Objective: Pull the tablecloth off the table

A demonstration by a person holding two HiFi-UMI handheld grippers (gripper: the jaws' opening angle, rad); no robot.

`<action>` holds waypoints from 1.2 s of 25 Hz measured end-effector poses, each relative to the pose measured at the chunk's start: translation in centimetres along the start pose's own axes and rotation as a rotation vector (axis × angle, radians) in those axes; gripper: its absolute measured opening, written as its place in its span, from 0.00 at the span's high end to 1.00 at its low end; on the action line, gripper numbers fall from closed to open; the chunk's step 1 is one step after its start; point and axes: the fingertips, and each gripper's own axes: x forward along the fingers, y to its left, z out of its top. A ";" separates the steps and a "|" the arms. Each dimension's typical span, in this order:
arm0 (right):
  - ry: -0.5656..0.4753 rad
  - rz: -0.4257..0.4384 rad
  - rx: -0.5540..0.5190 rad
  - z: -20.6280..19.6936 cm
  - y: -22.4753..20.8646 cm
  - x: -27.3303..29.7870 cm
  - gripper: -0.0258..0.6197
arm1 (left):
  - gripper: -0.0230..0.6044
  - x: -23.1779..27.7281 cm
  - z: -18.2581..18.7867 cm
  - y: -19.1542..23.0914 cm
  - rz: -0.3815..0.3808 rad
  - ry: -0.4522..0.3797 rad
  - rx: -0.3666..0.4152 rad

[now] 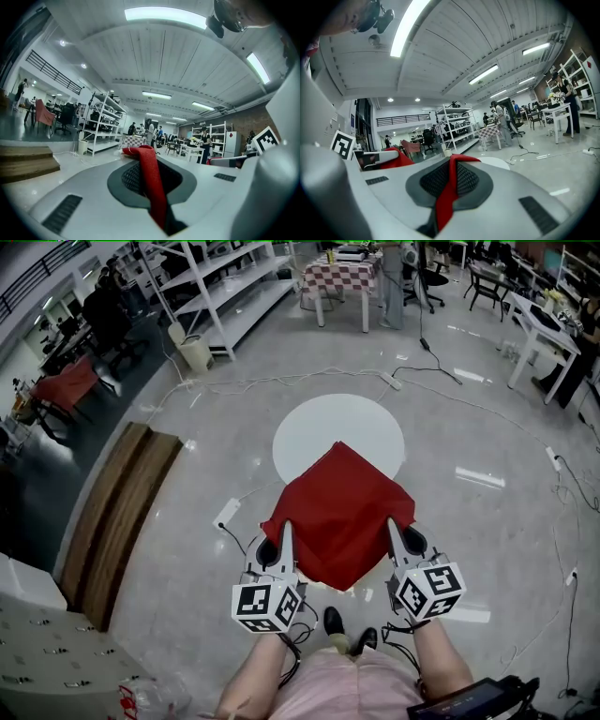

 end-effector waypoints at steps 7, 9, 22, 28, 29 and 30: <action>-0.004 0.015 0.002 1.3 -0.2 -2.9 0.92 | 0.89 -2.0 1.1 -2.6 0.014 -0.004 0.006; -0.007 0.019 0.001 1.4 -0.1 -3.5 0.92 | 0.89 -2.5 1.2 -3.1 0.017 -0.008 0.010; -0.031 0.040 -0.014 1.6 0.8 -7.6 0.92 | 0.89 -6.3 1.4 -5.6 0.028 -0.037 0.023; -0.036 0.049 -0.028 1.8 1.2 -9.3 0.92 | 0.89 -7.8 1.5 -6.6 0.032 -0.047 0.026; -0.036 0.050 -0.030 1.8 1.3 -9.5 0.92 | 0.89 -8.1 1.5 -6.8 0.033 -0.048 0.027; -0.036 0.052 -0.033 1.8 1.3 -9.8 0.92 | 0.89 -8.3 1.5 -7.0 0.033 -0.049 0.028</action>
